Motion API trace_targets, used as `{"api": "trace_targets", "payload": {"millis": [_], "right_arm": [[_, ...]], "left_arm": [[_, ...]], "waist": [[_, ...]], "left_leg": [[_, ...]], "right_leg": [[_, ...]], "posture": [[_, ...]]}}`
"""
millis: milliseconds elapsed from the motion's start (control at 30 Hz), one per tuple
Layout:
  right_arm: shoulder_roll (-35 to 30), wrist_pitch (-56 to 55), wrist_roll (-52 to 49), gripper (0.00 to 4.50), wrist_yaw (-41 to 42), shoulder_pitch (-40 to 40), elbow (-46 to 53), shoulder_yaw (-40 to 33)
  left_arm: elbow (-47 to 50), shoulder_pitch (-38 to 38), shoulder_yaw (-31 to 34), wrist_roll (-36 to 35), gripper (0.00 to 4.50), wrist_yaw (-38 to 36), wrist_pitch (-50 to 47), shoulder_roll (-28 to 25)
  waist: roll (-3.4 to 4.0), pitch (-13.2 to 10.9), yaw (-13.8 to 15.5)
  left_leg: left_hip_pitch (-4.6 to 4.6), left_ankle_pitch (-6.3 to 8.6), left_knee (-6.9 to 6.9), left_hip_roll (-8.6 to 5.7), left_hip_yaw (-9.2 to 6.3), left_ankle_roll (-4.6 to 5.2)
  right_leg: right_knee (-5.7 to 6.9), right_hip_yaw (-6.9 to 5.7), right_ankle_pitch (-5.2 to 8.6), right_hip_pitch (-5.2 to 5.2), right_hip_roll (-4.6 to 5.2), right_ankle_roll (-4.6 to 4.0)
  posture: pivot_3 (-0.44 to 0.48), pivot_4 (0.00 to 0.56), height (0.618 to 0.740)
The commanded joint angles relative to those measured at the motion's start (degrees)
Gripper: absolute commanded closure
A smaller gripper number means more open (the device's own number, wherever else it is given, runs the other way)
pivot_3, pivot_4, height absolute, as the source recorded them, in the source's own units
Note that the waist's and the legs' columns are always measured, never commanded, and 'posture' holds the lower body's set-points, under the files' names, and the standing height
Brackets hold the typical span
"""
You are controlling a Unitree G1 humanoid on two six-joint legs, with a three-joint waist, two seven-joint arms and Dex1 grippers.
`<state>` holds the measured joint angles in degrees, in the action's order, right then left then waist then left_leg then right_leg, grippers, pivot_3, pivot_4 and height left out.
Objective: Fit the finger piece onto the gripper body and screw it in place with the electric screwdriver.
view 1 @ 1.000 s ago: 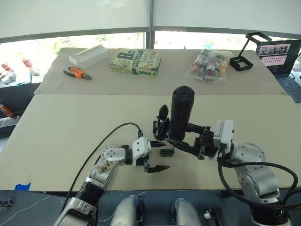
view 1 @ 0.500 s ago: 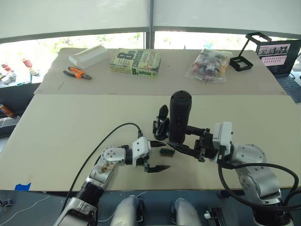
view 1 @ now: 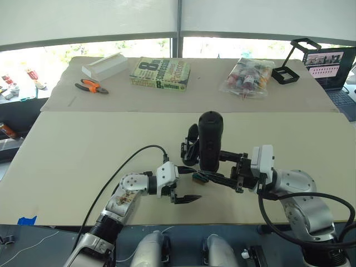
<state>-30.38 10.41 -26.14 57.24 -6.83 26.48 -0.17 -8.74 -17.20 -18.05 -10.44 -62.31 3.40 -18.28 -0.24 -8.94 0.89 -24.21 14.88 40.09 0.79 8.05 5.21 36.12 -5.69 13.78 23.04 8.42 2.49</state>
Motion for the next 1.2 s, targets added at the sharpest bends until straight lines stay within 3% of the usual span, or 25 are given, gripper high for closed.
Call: {"api": "trace_targets", "payload": {"millis": [33,1200], "right_arm": [[-0.4,-0.4,-2.4,2.59,0.1,-1.5,1.5,-0.4],[-1.2,2.1,-4.8,2.59,-0.6,-1.9,2.4,0.5]], "left_arm": [[0.0,0.8,-0.7,0.2,0.00,0.6,-0.8,0.5],[-0.5,1.0,-0.7,0.3,0.00,0.7,-0.7,0.8]], "waist": [[0.00,0.0,0.0],[0.00,0.0,0.2]], "left_leg": [[0.00,0.00,0.00,0.00,0.00,0.00],[0.00,0.02,0.02,0.00,-0.01,0.03]], "right_leg": [[0.00,0.00,0.00,0.00,0.00,0.00],[-0.01,0.00,0.00,0.00,0.02,0.00]], "posture": [[0.000,0.150,0.740],[0.000,0.150,0.740]]}}
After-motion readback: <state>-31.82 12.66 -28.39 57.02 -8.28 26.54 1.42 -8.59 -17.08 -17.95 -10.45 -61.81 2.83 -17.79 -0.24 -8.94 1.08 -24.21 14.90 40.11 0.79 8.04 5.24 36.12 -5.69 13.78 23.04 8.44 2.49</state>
